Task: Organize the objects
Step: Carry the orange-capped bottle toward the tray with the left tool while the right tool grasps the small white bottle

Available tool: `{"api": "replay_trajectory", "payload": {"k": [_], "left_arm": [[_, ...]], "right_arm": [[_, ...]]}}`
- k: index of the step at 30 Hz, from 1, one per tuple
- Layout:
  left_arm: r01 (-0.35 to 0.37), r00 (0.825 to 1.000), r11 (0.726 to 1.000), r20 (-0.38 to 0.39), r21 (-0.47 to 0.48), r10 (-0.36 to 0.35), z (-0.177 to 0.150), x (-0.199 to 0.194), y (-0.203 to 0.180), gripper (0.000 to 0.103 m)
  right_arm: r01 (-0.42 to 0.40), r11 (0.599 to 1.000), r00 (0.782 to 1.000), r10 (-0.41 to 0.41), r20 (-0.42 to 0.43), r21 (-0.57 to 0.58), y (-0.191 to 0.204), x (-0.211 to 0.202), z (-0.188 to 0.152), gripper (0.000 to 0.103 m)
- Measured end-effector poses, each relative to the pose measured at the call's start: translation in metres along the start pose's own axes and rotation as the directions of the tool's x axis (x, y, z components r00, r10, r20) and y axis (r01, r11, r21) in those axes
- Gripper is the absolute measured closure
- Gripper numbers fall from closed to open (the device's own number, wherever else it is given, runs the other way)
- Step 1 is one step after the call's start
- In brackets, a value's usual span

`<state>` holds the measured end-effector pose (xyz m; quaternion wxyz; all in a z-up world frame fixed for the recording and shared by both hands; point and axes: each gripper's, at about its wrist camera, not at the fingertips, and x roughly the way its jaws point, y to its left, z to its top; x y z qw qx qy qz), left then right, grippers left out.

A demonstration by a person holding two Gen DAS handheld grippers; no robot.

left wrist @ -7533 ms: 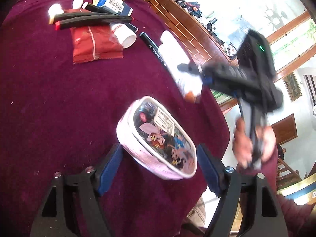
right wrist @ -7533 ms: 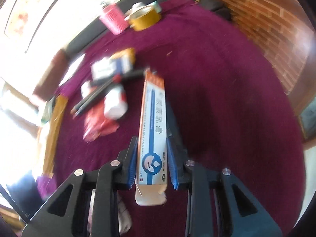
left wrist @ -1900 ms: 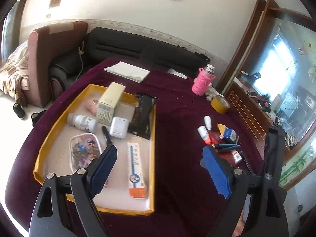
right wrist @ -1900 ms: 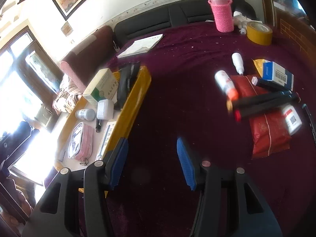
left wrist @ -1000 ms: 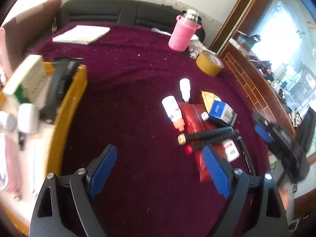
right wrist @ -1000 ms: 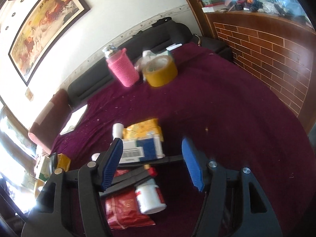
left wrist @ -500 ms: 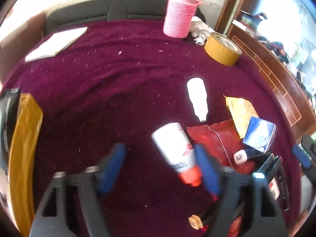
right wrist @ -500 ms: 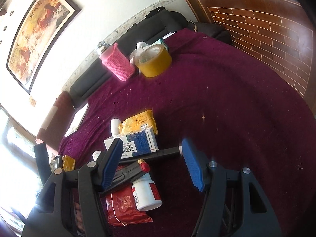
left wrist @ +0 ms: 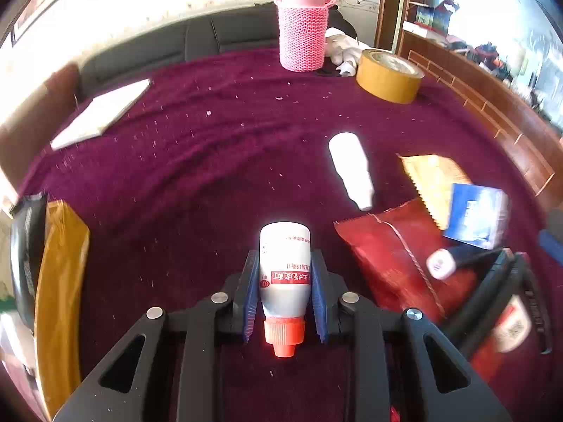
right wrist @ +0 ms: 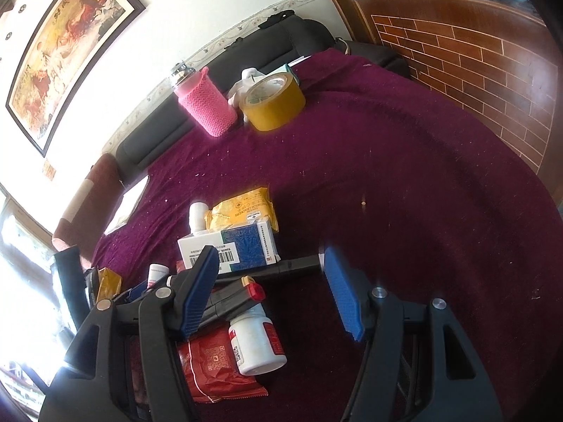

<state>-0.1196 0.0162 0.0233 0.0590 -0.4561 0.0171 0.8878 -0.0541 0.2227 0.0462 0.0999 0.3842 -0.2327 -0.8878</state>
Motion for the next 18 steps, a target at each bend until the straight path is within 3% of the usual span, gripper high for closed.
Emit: {"api": "replay_trajectory", "payload": {"k": [5,9,13,16,18], "left_arm": [[0.050,0.997,0.998,0.063,-0.044,-0.047,-0.006,-0.042,0.016,0.080],[0.133,0.982,0.986,0.151,-0.103,-0.116,-0.021,-0.102,0.042,0.080],[0.161,0.962,0.977,0.242,-0.138,-0.124,-0.051,-0.163,0.076,0.080],[0.142,0.959,0.976,0.268,-0.167,-0.094,-0.076,-0.190,0.103,0.080],[0.139,0.959,0.974,0.269,-0.179,-0.088,-0.094,-0.201,0.119,0.080]], "right_arm": [[0.020,1.000,1.000,-0.020,0.010,-0.022,0.002,0.001,0.000,0.042],[0.046,0.997,0.999,-0.045,0.029,-0.058,0.006,0.000,-0.001,0.042],[0.057,0.993,0.998,-0.052,0.046,-0.106,0.013,0.000,-0.004,0.042],[0.130,0.981,0.991,-0.123,0.057,-0.142,0.029,-0.002,-0.003,0.042],[0.088,0.983,0.996,-0.087,0.015,-0.162,0.048,-0.003,0.005,0.042]]}}
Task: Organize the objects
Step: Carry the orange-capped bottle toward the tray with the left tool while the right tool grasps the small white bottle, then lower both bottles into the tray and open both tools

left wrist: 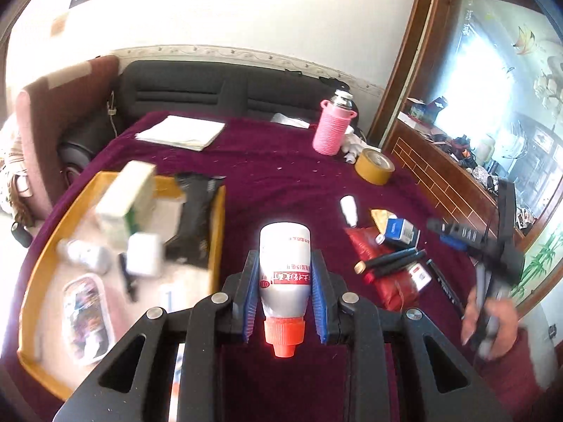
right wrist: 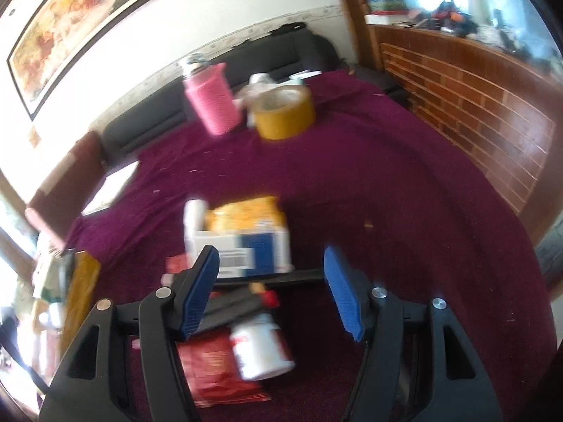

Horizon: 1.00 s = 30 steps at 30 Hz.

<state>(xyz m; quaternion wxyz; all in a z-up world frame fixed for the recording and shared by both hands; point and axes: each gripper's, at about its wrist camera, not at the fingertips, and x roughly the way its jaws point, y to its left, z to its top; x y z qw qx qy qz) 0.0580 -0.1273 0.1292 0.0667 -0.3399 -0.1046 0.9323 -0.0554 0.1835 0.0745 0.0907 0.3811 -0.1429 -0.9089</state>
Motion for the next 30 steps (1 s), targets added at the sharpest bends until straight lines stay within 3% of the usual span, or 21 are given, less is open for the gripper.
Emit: {"api": "replay_trajectory", "payload": {"k": [3,6,12,16,19,21,23,30], "left_arm": [[0.014,1.000,0.999,0.000,-0.039,-0.014,-0.016,-0.014,0.025,0.080],[0.013,1.000,0.996,0.017,-0.087,-0.011,-0.028,-0.027,0.050,0.080],[-0.009,1.000,0.987,0.011,-0.161,0.011,-0.050,-0.040,0.099,0.080],[0.007,1.000,0.977,0.008,-0.214,-0.005,-0.057,-0.041,0.126,0.080],[0.031,1.000,0.967,0.009,-0.253,-0.029,-0.063,-0.039,0.140,0.080],[0.044,0.999,0.963,0.012,-0.266,-0.042,-0.067,-0.038,0.145,0.080],[0.062,0.998,0.958,0.015,-0.279,-0.061,-0.070,-0.037,0.149,0.080],[0.068,0.998,0.950,0.019,-0.304,-0.065,-0.080,-0.047,0.150,0.080]], "right_arm": [[-0.061,0.995,0.993,0.053,-0.102,-0.081,0.045,0.009,0.025,0.042],[-0.126,0.983,0.962,0.089,-0.257,-0.133,0.088,0.048,0.048,0.042],[0.039,0.954,0.922,-0.149,-0.358,-0.297,0.137,0.135,0.055,0.042],[0.179,0.911,0.888,-0.312,-0.338,-0.371,0.148,0.173,0.050,0.043],[0.225,0.887,0.858,-0.376,-0.350,-0.403,0.148,0.188,0.044,0.044],[0.236,0.883,0.842,-0.395,-0.368,-0.407,0.148,0.192,0.038,0.056],[0.216,0.905,0.856,-0.356,-0.376,-0.366,0.146,0.187,0.038,0.076],[0.149,0.963,0.899,-0.226,-0.376,-0.223,0.124,0.168,0.038,0.079]]}}
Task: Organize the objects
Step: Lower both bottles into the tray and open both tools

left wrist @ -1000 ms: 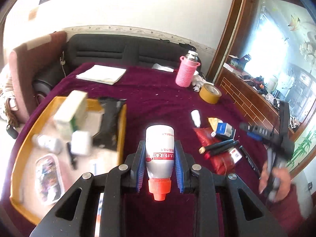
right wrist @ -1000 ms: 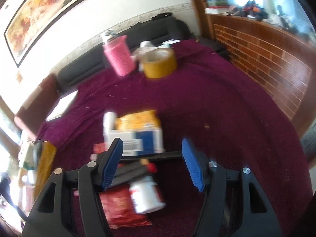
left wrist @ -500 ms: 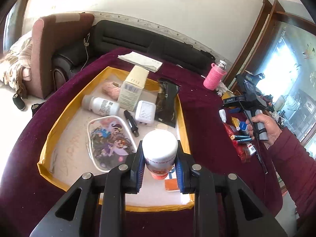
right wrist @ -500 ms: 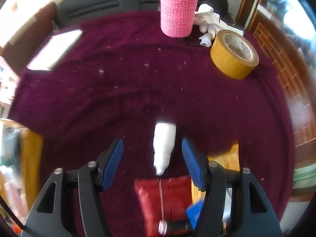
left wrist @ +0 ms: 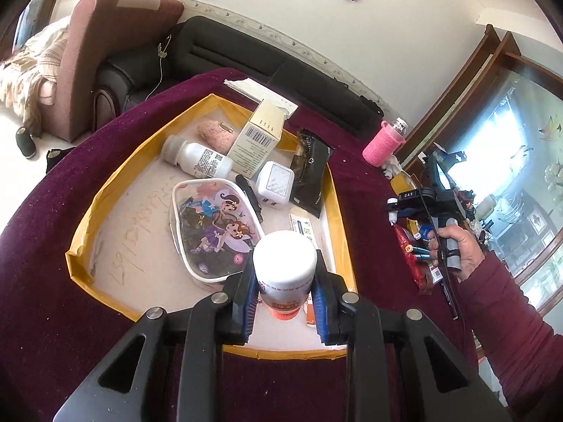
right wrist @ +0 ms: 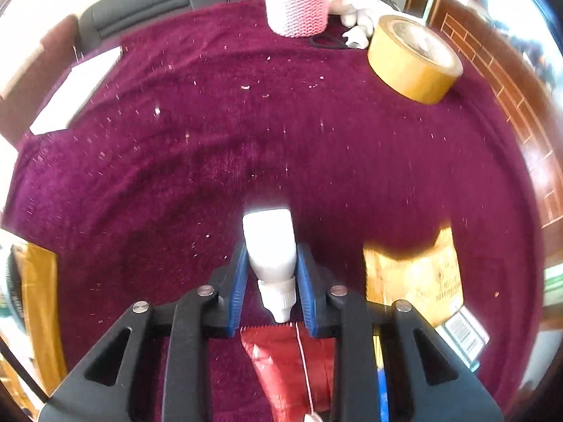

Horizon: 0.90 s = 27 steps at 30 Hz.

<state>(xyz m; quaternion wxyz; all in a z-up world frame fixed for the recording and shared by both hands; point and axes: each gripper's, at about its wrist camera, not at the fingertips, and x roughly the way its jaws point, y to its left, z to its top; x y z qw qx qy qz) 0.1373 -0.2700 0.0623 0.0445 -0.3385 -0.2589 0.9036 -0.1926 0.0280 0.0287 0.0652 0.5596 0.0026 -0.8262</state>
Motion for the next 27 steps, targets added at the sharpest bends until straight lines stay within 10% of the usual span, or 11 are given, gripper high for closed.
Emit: {"api": "replay_trajectory", "payload": {"k": [11,18,27], "left_arm": [[-0.179,0.984,0.984,0.019,0.010,0.179,0.015,-0.019,0.023,0.080],[-0.285,0.957,0.953,-0.031,0.099,0.290,0.036,0.009,0.039,0.080],[-0.355,0.916,0.920,-0.133,0.168,0.378,0.050,0.047,0.056,0.079]], "right_arm": [[-0.290,0.952,0.947,0.300,0.113,-0.098,0.040,-0.106,-0.043,0.079],[-0.454,0.860,0.883,0.469,0.010,-0.233,0.113,-0.132,-0.086,0.079],[-0.476,0.821,0.879,0.460,-0.127,-0.315,0.210,-0.105,-0.109,0.079]]}}
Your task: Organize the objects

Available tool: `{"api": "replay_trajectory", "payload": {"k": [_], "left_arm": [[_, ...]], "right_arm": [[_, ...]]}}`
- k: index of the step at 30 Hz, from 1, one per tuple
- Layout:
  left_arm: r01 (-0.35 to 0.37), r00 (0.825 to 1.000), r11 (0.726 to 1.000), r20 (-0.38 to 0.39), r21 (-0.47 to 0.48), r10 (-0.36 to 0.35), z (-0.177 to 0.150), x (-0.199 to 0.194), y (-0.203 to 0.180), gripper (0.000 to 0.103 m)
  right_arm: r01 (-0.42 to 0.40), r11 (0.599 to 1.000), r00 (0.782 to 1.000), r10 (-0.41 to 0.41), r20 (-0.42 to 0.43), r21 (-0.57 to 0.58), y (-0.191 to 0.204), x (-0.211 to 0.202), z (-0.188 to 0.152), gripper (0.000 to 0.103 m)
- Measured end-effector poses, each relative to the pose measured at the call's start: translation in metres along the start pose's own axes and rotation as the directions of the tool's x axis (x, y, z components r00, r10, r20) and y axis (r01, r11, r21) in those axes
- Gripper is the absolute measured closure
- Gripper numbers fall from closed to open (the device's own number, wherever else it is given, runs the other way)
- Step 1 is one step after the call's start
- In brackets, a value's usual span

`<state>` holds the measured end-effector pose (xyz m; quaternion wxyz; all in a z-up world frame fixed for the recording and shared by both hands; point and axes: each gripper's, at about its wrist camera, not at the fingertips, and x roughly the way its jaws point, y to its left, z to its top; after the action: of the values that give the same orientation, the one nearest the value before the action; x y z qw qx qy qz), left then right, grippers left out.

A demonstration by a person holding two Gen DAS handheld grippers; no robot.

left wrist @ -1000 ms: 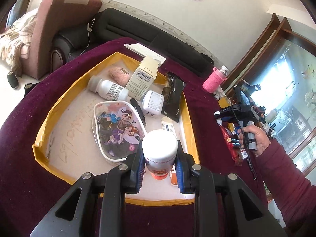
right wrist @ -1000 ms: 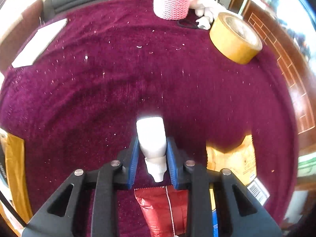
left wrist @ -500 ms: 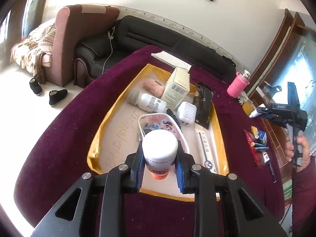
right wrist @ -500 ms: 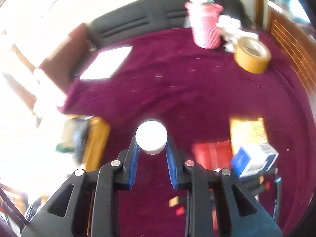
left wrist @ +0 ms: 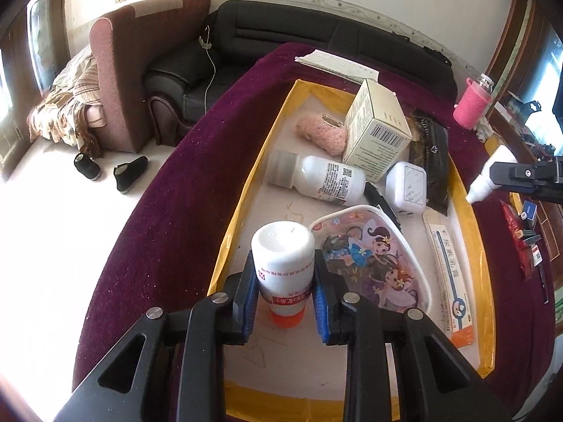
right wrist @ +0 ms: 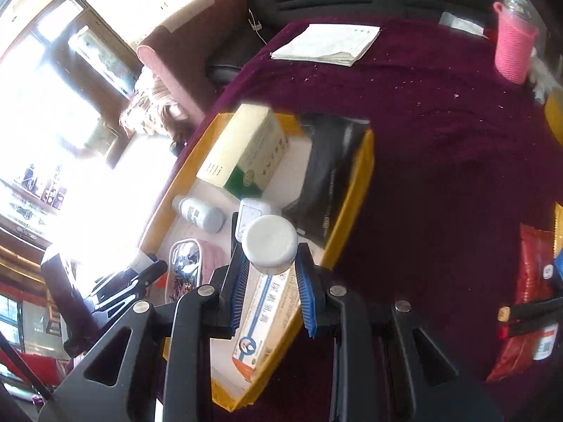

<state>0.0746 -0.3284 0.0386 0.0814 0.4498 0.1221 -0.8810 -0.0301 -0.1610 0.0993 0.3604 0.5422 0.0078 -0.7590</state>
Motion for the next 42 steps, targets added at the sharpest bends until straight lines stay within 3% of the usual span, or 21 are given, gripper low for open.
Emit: {"api": "replay_trajectory", "payload": {"k": [6,9,11,14,18,23,27,29,33,36,38,39,40,42], "left_arm": [[0.052,0.999,0.998,0.014,-0.027,-0.051,0.001,-0.001,0.007,0.073],[0.101,0.995,0.993,0.028,-0.063,-0.099,-0.001,-0.011,0.012,0.065],[0.105,0.993,0.993,0.060,-0.060,-0.101,-0.004,-0.023,0.011,0.048],[0.117,0.986,0.992,0.122,-0.049,-0.110,-0.011,-0.045,0.012,0.038],[0.164,0.977,0.982,0.155,-0.091,-0.148,-0.013,-0.059,0.018,0.034],[0.190,0.975,0.968,0.148,-0.162,-0.167,-0.016,-0.058,0.028,0.034],[0.221,0.966,0.960,0.177,-0.172,-0.191,-0.021,-0.074,0.026,0.034],[0.244,0.957,0.956,0.202,-0.162,-0.209,-0.022,-0.087,0.021,0.034],[0.308,0.927,0.947,0.252,-0.093,-0.277,-0.017,-0.122,-0.003,0.034],[0.329,0.907,0.944,0.277,0.009,-0.318,-0.006,-0.157,-0.035,0.034],[0.335,0.892,0.939,0.297,0.074,-0.341,0.007,-0.186,-0.057,0.034],[0.337,0.884,0.936,0.308,0.103,-0.353,0.017,-0.201,-0.069,0.034],[0.344,0.874,0.930,0.317,0.128,-0.367,0.026,-0.216,-0.080,0.034],[0.364,0.857,0.914,0.319,0.179,-0.404,0.049,-0.243,-0.104,0.028]], "right_arm": [[0.080,0.997,0.996,-0.080,-0.050,-0.007,0.015,0.050,0.024,0.079],[0.122,0.992,0.990,-0.123,-0.075,-0.017,0.017,0.073,0.038,0.079],[0.148,0.989,0.985,-0.149,-0.086,-0.019,0.017,0.085,0.045,0.079],[0.180,0.984,0.980,-0.180,-0.088,-0.005,0.013,0.096,0.055,0.079],[0.189,0.982,0.981,-0.188,-0.056,0.022,0.007,0.098,0.062,0.077],[0.148,0.988,0.989,-0.149,0.005,0.050,0.007,0.068,0.056,0.077],[0.152,0.988,0.986,-0.153,0.068,0.020,0.005,0.017,0.043,0.076],[0.174,0.985,0.980,-0.173,0.096,-0.003,-0.001,-0.017,0.031,0.066],[0.246,0.969,0.960,-0.241,0.143,-0.018,-0.022,-0.098,0.001,0.065],[0.313,0.950,0.934,-0.308,0.183,-0.003,-0.041,-0.179,-0.015,0.065],[0.414,0.910,0.880,-0.407,0.246,0.026,-0.048,-0.250,-0.021,0.065],[0.482,0.875,0.836,-0.473,0.279,0.040,-0.049,-0.285,-0.021,0.065],[0.565,0.823,0.773,-0.550,0.316,0.053,-0.047,-0.326,-0.018,0.065],[0.666,0.742,0.673,-0.644,0.363,0.080,-0.040,-0.388,-0.011,0.065]]}}
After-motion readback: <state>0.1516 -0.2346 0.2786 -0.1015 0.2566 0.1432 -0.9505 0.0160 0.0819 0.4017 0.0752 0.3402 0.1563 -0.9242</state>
